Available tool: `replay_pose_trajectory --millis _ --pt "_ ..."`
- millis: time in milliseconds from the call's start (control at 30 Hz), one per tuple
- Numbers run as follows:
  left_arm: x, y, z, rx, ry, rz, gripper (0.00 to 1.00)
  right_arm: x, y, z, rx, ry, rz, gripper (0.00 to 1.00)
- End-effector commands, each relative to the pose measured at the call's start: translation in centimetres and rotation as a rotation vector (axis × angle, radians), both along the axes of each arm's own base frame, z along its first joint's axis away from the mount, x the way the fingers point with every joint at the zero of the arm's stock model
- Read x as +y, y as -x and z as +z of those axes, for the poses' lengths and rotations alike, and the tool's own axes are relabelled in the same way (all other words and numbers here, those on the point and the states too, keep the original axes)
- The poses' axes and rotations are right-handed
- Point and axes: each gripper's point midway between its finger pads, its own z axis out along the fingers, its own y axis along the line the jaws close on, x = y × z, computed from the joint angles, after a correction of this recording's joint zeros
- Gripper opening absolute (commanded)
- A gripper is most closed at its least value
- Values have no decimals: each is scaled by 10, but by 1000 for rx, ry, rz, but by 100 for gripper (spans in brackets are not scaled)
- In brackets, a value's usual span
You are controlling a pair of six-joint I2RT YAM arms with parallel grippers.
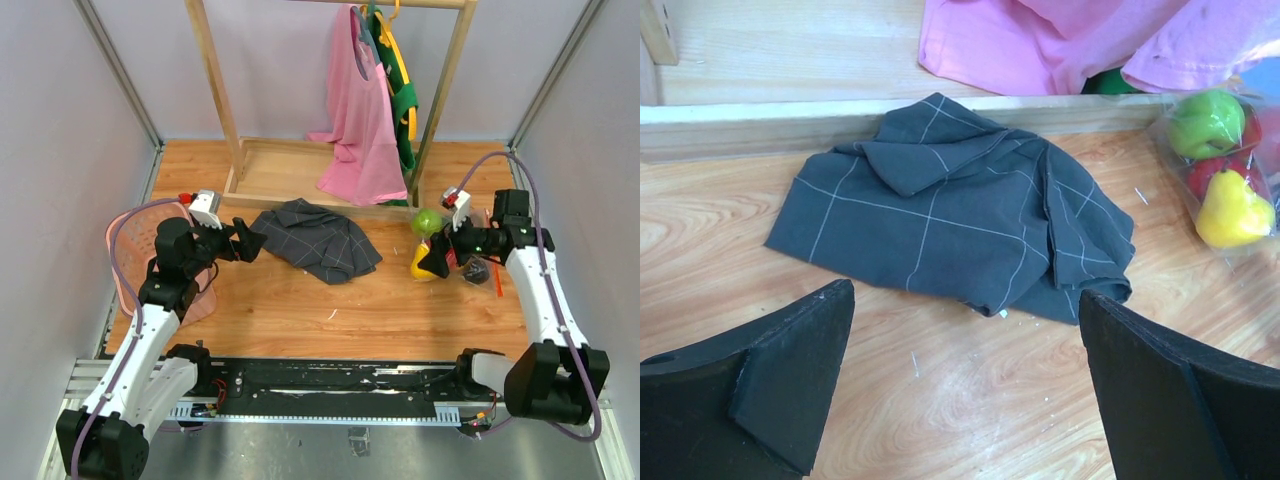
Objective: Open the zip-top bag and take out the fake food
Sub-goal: Move the zipper food storage bag to the center of the board.
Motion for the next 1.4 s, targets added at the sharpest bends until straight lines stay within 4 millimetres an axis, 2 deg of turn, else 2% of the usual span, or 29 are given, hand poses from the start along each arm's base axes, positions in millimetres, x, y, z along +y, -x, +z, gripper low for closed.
replay_pose_trajectory --millis 0,67,133,200,233,300,367,433,467,533,667,800,933,1033,1133,1233,1300,1367 --pt "-3 1 6 -41 5 -19 97 -50 -26 10 -85 119 -287 99" --pt "-3 1 8 -49 7 -17 97 -92 -38 14 -96 146 -510 98" --pt "-3 2 9 -55 9 -21 97 -129 -42 15 -85 162 -686 99" --pt "-5 2 9 -54 12 -28 97 -162 -42 8 -54 206 -836 99" --pt "-5 2 10 -53 14 -30 97 -176 -41 2 -33 243 -896 95" --pt "-6 3 11 -54 18 -37 97 -197 -41 -12 7 327 -964 78" --pt "-7 4 11 -55 22 -43 97 -213 -41 -28 65 396 -1000 54" --pt "-8 5 13 -60 25 -48 97 -222 -41 -47 132 441 -1009 40" --pt "-8 5 13 -61 27 -49 97 -221 -41 -56 170 444 -997 36" --pt "-9 6 13 -61 30 -53 97 -212 -44 -71 237 419 -946 31" --pt "-10 5 11 -52 32 -58 97 -176 -54 -86 263 430 -782 29" --pt "-10 5 10 -49 30 -57 97 -122 -53 -87 249 380 -536 30" --pt "-10 6 11 -54 28 -58 97 -64 -41 -79 221 272 -272 31" --pt "-11 6 11 -58 28 -65 97 -22 -28 -64 167 217 -85 32" --pt "-15 8 13 -69 36 -92 97 14 -4 -39 101 123 95 44" --pt "-21 12 17 -85 55 -134 96 20 3 -11 -4 70 128 61" --pt "-29 18 21 -93 84 -181 97 14 3 5 -79 56 91 72" --pt "-37 23 24 -89 126 -227 97 -3 -6 21 -133 42 -36 81"
